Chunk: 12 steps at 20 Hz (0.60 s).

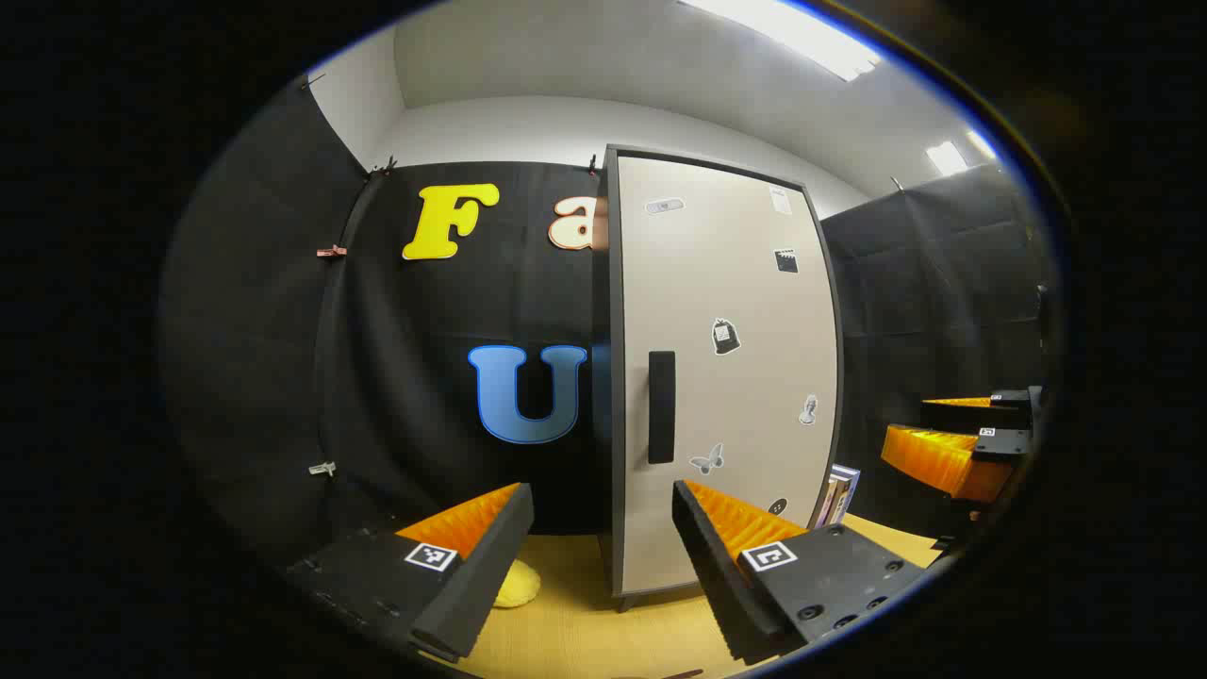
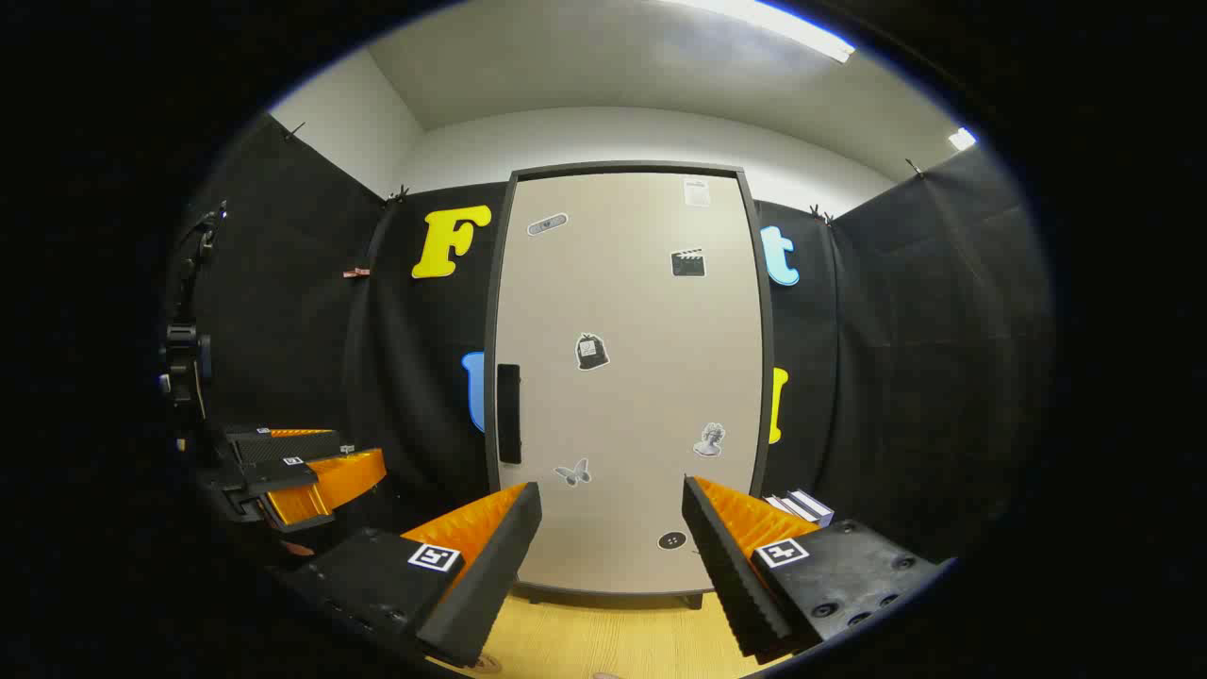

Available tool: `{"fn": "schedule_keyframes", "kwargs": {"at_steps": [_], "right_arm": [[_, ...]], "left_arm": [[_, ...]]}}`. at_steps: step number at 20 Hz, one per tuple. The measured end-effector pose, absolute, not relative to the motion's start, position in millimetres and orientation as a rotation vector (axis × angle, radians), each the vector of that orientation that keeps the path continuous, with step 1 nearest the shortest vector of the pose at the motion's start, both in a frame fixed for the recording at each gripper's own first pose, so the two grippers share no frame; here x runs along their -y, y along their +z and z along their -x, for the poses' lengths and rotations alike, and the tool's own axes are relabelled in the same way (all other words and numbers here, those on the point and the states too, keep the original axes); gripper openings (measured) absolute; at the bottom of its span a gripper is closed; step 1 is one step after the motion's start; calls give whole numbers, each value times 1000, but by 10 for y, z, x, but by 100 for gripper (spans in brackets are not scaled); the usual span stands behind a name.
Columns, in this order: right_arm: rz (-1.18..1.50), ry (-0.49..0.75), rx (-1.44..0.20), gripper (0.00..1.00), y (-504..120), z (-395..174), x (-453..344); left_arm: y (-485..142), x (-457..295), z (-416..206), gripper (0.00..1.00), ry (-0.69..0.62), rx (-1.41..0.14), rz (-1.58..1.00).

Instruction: Open the cabinet door with the right hand, grasp the bottle in the cabinet with the left hand and place it on the coaster, then close the cabinet door with the right hand.

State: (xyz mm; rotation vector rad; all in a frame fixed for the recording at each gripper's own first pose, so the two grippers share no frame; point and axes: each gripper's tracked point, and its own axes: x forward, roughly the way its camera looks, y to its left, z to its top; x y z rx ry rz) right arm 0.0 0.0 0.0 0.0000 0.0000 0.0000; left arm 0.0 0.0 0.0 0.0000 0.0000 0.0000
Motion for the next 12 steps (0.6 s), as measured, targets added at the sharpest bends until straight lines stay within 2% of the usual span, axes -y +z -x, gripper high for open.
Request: {"fn": "schedule_keyframes", "kwargs": {"at_steps": [12], "right_arm": [[2, -3, 3, 98, 13, -30, -35]], "left_arm": [[-5, -95, 2, 94, 14, 3, -5]]}}
